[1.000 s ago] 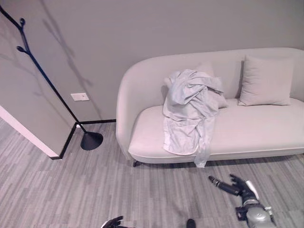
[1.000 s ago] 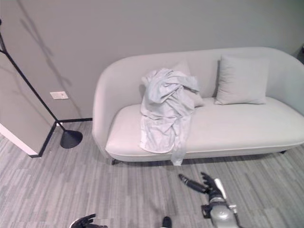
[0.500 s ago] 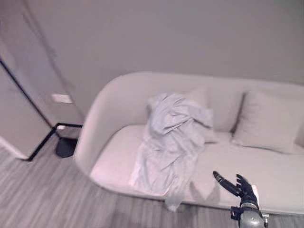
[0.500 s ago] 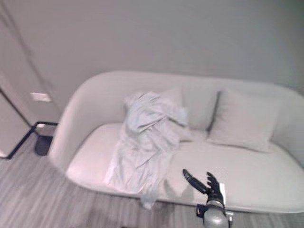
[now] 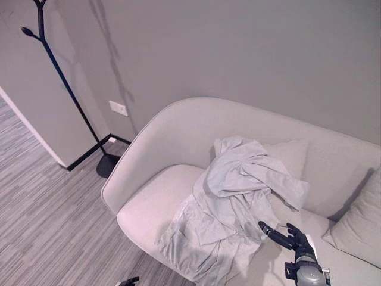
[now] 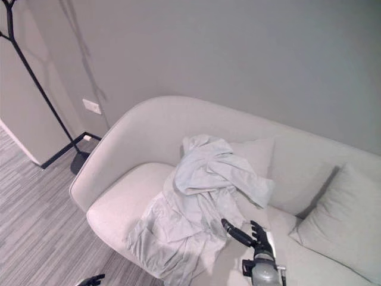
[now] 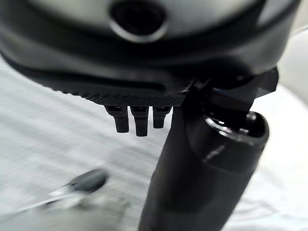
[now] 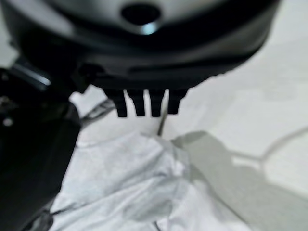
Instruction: Hang the clothes on the sofa on the clothes rack.
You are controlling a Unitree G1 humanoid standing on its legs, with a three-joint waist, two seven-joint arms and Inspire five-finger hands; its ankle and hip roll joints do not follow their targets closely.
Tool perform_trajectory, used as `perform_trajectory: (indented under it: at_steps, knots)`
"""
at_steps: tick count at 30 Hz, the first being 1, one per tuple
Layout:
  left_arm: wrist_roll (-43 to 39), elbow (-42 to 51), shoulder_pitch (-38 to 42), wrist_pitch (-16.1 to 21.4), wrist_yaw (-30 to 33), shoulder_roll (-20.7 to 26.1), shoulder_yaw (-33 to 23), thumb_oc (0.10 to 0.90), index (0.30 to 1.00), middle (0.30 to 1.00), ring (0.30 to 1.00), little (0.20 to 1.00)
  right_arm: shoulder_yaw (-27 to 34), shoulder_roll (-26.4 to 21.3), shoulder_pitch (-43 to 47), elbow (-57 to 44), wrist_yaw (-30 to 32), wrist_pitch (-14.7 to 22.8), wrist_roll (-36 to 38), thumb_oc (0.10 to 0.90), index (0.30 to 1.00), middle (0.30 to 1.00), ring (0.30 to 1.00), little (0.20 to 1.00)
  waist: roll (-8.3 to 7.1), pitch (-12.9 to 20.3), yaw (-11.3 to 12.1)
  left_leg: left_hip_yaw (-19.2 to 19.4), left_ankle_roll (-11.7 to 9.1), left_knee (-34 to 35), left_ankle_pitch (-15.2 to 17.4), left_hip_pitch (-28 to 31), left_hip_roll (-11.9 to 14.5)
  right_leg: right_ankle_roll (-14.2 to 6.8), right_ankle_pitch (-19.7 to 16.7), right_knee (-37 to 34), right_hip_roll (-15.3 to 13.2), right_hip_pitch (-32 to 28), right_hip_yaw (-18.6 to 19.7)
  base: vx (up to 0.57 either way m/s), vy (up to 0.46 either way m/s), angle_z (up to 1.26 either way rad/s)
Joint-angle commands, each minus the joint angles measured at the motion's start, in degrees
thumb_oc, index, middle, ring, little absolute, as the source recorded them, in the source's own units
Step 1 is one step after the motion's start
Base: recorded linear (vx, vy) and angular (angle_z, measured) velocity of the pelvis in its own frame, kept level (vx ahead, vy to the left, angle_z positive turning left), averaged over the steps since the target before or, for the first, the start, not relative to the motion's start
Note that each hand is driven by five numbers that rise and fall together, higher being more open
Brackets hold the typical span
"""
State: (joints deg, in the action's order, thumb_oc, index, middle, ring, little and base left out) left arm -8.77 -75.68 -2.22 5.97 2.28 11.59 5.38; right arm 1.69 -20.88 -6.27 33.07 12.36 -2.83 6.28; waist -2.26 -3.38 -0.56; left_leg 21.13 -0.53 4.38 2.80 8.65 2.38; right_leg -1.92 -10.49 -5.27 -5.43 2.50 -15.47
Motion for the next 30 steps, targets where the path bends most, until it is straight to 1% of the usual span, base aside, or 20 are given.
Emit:
perform_trajectory:
  at_steps: [1, 6, 8, 9, 10, 14, 17, 18, 19, 20, 21, 25, 26, 27, 30]
  knots:
    - [3.1, -2.7, 1.5, 0.2, 0.7, 2.1, 0.2, 0.800, 0.900, 0.900, 0.900, 0.900, 0.9, -0.5, -0.1, -3.0, -1.0, 3.0, -1.3, 0.800, 0.900, 0.900, 0.900, 0.900, -2.23, 0.0, -0.2, -1.6, 1.1, 0.6, -1.2, -4.9, -0.7, -6.5, 8.8, 4.2, -4.7, -6.8, -1.5, 0.04, -0.020, 0.13]
    - [4.9, -3.8, -0.2, 0.2, 0.5, 1.4, 0.7, 0.800, 0.900, 0.900, 0.900, 0.900, -0.4, 0.7, -1.1, -1.1, -2.3, 2.6, -1.1, 0.800, 0.900, 0.900, 0.900, 0.900, -1.84, 0.5, 0.1, -1.9, 0.6, 0.6, -1.0, -4.5, -0.6, -6.2, 9.7, 3.6, -4.4, -7.9, -2.3, 0.03, -0.010, 0.12]
    - [5.5, -3.5, -0.2, 0.3, 0.6, 1.3, 1.5, 0.800, 0.900, 0.900, 0.900, 0.900, -1.5, 1.8, -1.2, 0.9, -3.4, 2.7, 1.2, 0.800, 0.900, 0.900, 0.900, 0.900, -1.50, 0.5, 0.0, -2.2, 0.5, 0.6, -1.0, -4.3, -0.6, -6.1, 10.2, 3.6, -4.3, -8.1, -2.4, 0.02, -0.004, 0.13]
    - [5.5, -3.5, -0.2, 0.3, 0.6, 1.3, 1.5, 0.800, 0.900, 0.900, 0.900, 0.900, -1.5, 1.8, -1.2, 0.9, -3.4, 2.7, 1.2, 0.800, 0.900, 0.900, 0.900, 0.900, -1.50, 0.5, 0.0, -2.2, 0.5, 0.6, -1.0, -4.3, -0.6, -6.1, 10.2, 3.6, -4.3, -8.1, -2.4, 0.00, 0.000, 0.00]
    - [5.6, -3.1, 0.2, 0.5, 0.6, 1.5, 2.0, 0.800, 0.900, 0.900, 0.900, 0.900, -2.3, 2.6, -0.9, 2.6, -4.2, 2.7, 3.5, 0.800, 0.900, 0.900, 0.900, 0.900, -1.29, 0.4, -0.1, -2.2, 0.4, 0.6, -0.9, -4.3, -0.6, -6.1, 10.2, 3.8, -4.4, -8.1, -2.5, 0.00, 0.000, 0.00]
    - [5.4, -1.3, 1.2, 1.0, 1.2, 1.9, 3.7, 0.800, 0.900, 0.900, 0.900, 0.900, -3.4, 3.4, -1.0, 4.0, -4.6, 2.9, 5.0, 0.800, 0.900, 0.900, 0.900, 0.900, -0.81, 0.0, -0.4, -2.6, 0.5, 0.6, -1.0, -4.6, -0.7, -6.2, 10.2, 4.4, -4.9, -7.5, -2.8, 0.01, -0.001, -0.02]
    - [6.0, 0.5, 2.5, 1.7, 2.0, 2.2, 6.3, 0.800, 0.900, 0.900, 0.900, 0.900, -2.3, 3.1, 0.6, 7.6, -2.2, 3.8, 6.6, 0.800, 0.900, 0.900, 0.900, 0.900, 0.21, -0.8, -0.9, -2.9, 0.7, 0.6, -1.0, -5.1, -1.1, -6.4, 10.2, 5.7, -5.5, -6.3, -2.9, 0.01, 0.002, 0.00]
    - [6.0, 0.5, 2.5, 1.7, 2.0, 2.2, 6.3, 0.800, 0.900, 0.900, 0.900, 0.900, -2.2, 3.1, 0.7, 7.7, -2.2, 3.8, 6.7, 0.800, 0.900, 0.900, 0.900, 0.900, 0.22, -0.8, -0.8, -2.9, 0.7, 0.6, -1.0, -5.1, -1.1, -6.4, 10.3, 5.7, -5.5, -6.3, -2.9, 0.00, 0.003, 0.04]
    - [6.4, 0.9, 2.8, 1.9, 2.3, 2.3, 7.1, 0.800, 0.900, 0.900, 0.900, 0.900, -1.5, 2.8, 1.2, 7.9, -1.3, 4.1, 7.1, 0.800, 0.900, 0.900, 0.900, 0.900, 0.57, -1.1, -1.0, -3.0, 0.8, 0.6, -1.0, -5.4, -1.3, -6.5, 10.2, 6.0, -5.8, -5.9, -2.8, 0.00, 0.000, 0.00]
    - [7.4, 1.8, 3.1, 2.4, 2.5, 2.1, 8.8, 0.800, 0.900, 0.900, 0.900, 0.900, -0.2, 2.2, 2.0, 7.8, 0.8, 4.6, 6.7, 0.800, 0.900, 0.900, 0.900, 0.900, 1.38, -1.5, -1.2, -3.1, 0.9, 0.6, -1.0, -5.8, -1.6, -6.6, 10.2, 6.4, -6.3, -5.3, -3.1, 0.00, 0.000, 0.00]
    - [8.1, 2.3, 3.0, 2.6, 2.6, 2.0, 9.7, 0.800, 0.900, 0.900, 0.900, 0.900, 0.3, 1.8, 2.3, 7.3, 1.8, 4.8, 6.0, 0.800, 0.900, 0.900, 0.900, 0.900, 1.75, -1.7, -1.3, -3.2, 1.0, 0.6, -1.0, -6.0, -1.7, -6.7, 10.1, 6.4, -6.5, -5.1, -3.1, 0.01, 0.036, 0.03]
    - [10.4, 3.3, 3.3, 3.3, 2.4, 1.4, 13.2, 0.800, 0.900, 0.900, 0.900, 0.900, 0.3, 0.7, 5.6, 7.4, 3.3, 5.3, 5.9, 0.800, 0.900, 0.900, 0.900, 0.900, 3.11, -2.1, -1.2, -3.2, 1.2, 0.6, -1.1, -7.1, -2.2, -7.0, 9.4, 5.8, -7.0, -4.2, -3.5, 0.01, 0.025, 0.06]
    - [10.6, 3.6, 3.5, 3.4, 2.3, 1.4, 13.8, 0.800, 0.900, 0.900, 0.900, 0.900, 0.1, 0.0, 6.6, 8.2, 4.0, 5.3, 4.7, 0.800, 0.900, 0.900, 0.900, 0.900, 3.41, -2.4, -1.0, -3.3, 1.2, 0.6, -1.2, -7.5, -2.2, -7.1, 9.2, 5.4, -7.1, -4.0, -3.7, -0.04, 0.031, 0.10]
    - [11.8, 5.6, 4.1, 4.1, 2.6, 1.5, 16.4, 0.800, 0.900, 0.900, 0.900, 0.900, -1.3, -0.6, 11.8, 12.9, 6.2, 5.3, 4.1, 0.800, 0.900, 0.900, 0.900, 0.900, 4.26, -3.2, 0.0, -3.8, 1.2, 0.6, -1.6, -9.0, -2.4, -7.3, 8.7, 4.5, -7.4, -3.4, -4.6, -0.06, 0.024, 0.08]
    - [12.9, 6.4, 5.1, 4.6, 2.5, 2.0, 19.1, 0.800, 0.900, 0.900, 0.900, 0.900, -4.2, -1.1, 17.3, 18.8, 5.9, 5.5, 4.8, 0.800, 0.900, 0.900, 0.900, 0.900, 4.88, -3.9, 1.3, -4.6, 1.1, 0.6, -2.2, -11.0, -2.5, -7.4, 8.2, 4.0, -7.5, -2.1, -5.3, -0.05, 0.021, 0.08]
